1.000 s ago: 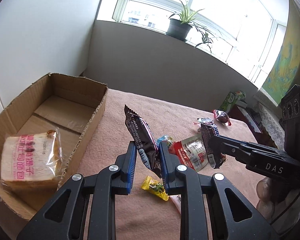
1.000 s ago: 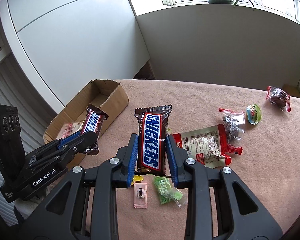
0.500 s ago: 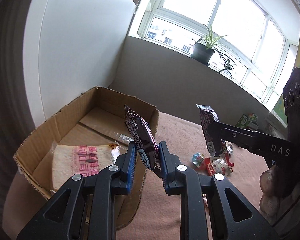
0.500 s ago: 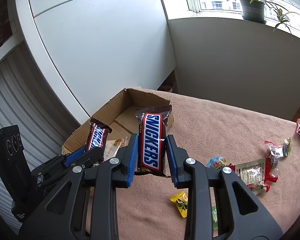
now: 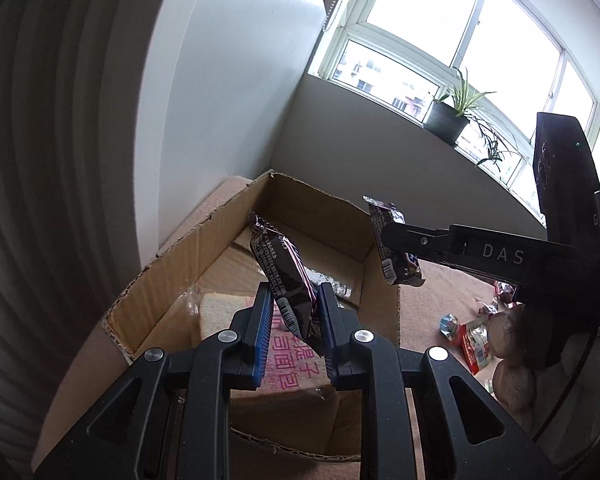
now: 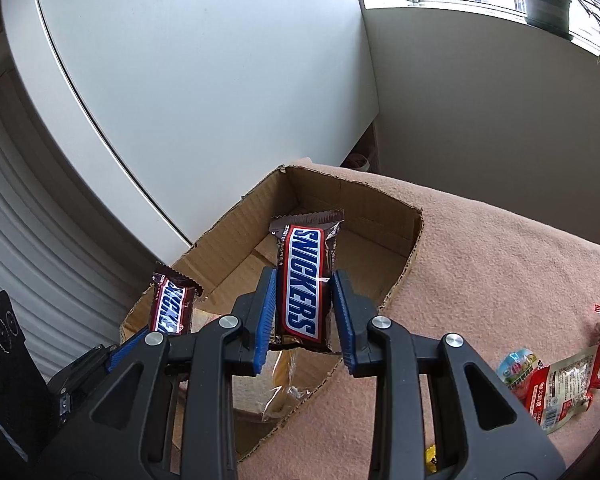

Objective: Organize snacks
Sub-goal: 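Carry both Snickers bars into the cardboard box with both grippers, then open both grippers in the box and move back to the candies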

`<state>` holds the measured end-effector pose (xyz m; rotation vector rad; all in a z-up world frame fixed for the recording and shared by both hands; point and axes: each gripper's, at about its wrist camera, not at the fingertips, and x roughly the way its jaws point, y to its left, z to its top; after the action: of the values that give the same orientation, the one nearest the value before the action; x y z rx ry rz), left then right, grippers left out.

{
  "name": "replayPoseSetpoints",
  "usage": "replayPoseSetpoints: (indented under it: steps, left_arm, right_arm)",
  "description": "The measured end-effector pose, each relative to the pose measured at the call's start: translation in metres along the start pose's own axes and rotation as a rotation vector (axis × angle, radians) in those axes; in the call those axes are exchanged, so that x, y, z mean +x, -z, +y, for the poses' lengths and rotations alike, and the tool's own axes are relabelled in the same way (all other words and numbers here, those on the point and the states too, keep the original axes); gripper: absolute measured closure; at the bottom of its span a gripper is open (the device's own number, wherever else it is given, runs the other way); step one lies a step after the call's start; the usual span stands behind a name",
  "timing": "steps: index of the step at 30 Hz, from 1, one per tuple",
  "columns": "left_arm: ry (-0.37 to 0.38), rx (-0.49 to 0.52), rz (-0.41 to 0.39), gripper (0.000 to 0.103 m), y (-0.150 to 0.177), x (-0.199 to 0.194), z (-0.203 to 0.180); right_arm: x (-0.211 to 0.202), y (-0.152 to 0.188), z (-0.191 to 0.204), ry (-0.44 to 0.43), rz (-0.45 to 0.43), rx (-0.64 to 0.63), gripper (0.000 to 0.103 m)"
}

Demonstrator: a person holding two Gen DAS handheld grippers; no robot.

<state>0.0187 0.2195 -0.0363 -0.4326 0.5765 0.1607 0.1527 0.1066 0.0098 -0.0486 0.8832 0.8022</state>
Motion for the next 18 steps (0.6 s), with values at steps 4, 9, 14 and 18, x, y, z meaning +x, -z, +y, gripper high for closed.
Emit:
replayPoseSetpoints:
  steps: [4,9,14,18]
  left_arm:
    - [-0.009,-0.011,-0.006,0.081,0.000,-0.003,0.002]
    - [-0.016,0.011,-0.021,0.057,0.001,-0.008,-0.001]
    - [-0.009,0.024,-0.019,0.055,0.002,-0.009,-0.006]
    - [-0.002,0.030,-0.016,0.055,0.002,-0.008,-0.012]
  right_arm:
    - [-0.001,0.001,0.001,0.012,-0.027,0.012,0.032]
    - [-0.013,0.002,0.001,0.023,-0.053,0.005,0.026]
    - [-0.027,0.005,-0.002,0.047,-0.084,0.000,0.015]
    - [-0.039,0.010,-0.010,0.056,-0.086,0.000,0.014]
